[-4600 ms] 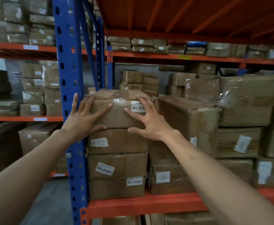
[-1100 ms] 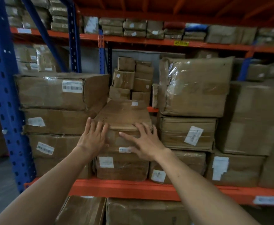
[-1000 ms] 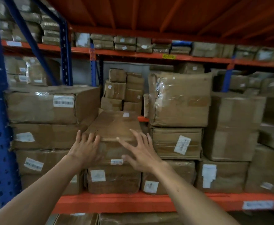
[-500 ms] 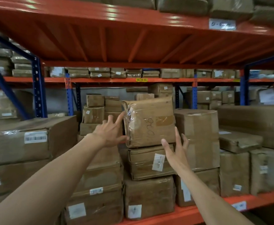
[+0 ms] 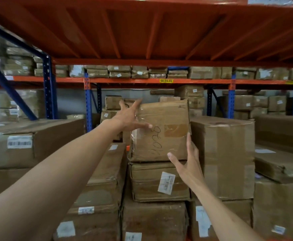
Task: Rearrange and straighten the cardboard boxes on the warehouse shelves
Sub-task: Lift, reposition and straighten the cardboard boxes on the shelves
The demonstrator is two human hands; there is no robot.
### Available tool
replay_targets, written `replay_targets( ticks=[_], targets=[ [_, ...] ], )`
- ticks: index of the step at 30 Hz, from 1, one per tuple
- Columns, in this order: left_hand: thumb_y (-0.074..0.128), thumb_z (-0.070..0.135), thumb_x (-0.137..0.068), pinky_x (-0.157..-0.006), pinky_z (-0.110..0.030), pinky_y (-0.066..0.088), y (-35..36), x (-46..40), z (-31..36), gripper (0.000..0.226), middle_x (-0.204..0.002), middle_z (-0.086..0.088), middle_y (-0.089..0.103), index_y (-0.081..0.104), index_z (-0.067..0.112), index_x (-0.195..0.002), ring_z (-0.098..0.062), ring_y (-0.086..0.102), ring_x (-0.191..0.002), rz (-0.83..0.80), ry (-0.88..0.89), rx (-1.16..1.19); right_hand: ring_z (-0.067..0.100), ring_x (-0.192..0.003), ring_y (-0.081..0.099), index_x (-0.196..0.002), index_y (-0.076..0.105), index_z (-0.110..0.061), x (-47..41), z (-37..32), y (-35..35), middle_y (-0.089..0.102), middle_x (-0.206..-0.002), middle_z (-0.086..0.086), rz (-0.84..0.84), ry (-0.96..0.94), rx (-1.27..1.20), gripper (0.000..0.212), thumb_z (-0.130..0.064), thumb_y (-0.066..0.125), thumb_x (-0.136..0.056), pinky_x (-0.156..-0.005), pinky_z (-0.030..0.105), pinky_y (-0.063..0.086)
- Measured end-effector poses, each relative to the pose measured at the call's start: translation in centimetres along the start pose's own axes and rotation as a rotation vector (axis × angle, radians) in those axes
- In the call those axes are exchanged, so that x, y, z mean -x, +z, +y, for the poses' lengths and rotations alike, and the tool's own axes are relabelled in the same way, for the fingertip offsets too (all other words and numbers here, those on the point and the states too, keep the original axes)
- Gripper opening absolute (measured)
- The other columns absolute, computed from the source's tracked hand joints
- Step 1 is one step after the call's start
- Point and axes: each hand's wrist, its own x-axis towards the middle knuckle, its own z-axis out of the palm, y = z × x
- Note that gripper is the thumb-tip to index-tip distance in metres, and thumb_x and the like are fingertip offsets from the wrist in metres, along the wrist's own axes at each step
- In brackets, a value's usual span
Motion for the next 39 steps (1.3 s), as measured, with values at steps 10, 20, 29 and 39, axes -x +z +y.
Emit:
replay_targets(
  ticks=[10, 20, 29, 39],
  targets=[
    [0.096, 0.048, -0.058, -0.101, -0.051, 0.054, 4.4, -0.8, 1.0, 0.093, -0.133, -0.002, 0.057, 0.037, 0.048, -0.130, -0.026, 0.059, -0.120, 0.191, 0.011, 0.581, 0.024, -0.150, 0.031, -0.150, -0.013, -0.071, -1.6, 1.9, 0.4, 0.008, -0.172, -0.002, 0.015, -0.054, -0.065, 0.114, -0.047, 0.078, -0.085, -0.115, 0.063, 0.038],
    [0.094, 0.052, -0.059, -0.088, -0.030, 0.053, 0.3, 6.3, 1.5, 0.097, -0.114, 0.013, 0.060, 0.039, 0.034, -0.137, -0.016, 0.061, -0.107, 0.207, 0.104, 0.593, 0.023, -0.150, 0.030, -0.151, -0.012, -0.070, 5.2, -3.9, -1.3, 0.011, -0.170, -0.001, 0.070, -0.071, -0.002, 0.113, -0.054, 0.077, -0.083, -0.113, 0.061, 0.042],
    [0.089, 0.063, -0.061, -0.114, -0.063, 0.031, 0.5, 15.5, 1.8, 0.140, -0.160, -0.029, 0.013, -0.010, 0.036, -0.156, -0.052, 0.031, -0.142, 0.351, -0.116, 0.610, 0.030, -0.150, 0.032, -0.148, -0.025, -0.066, 10.7, -9.7, -4.2, 0.017, -0.169, 0.009, -0.089, -0.068, 0.282, 0.115, -0.045, 0.073, -0.093, -0.116, 0.055, 0.030],
    [0.086, 0.074, -0.044, -0.114, -0.061, 0.035, 13.0, 23.6, 4.7, 0.153, -0.153, -0.016, -0.048, -0.036, 0.066, -0.137, -0.056, 0.010, -0.149, 0.204, -0.296, 1.009, 0.042, -0.154, -0.022, -0.151, -0.027, -0.061, 2.1, -19.6, -11.3, -0.042, -0.163, 0.004, -0.244, -0.535, 1.189, 0.140, -0.063, 0.087, -0.068, -0.114, 0.076, 0.008]
  ],
)
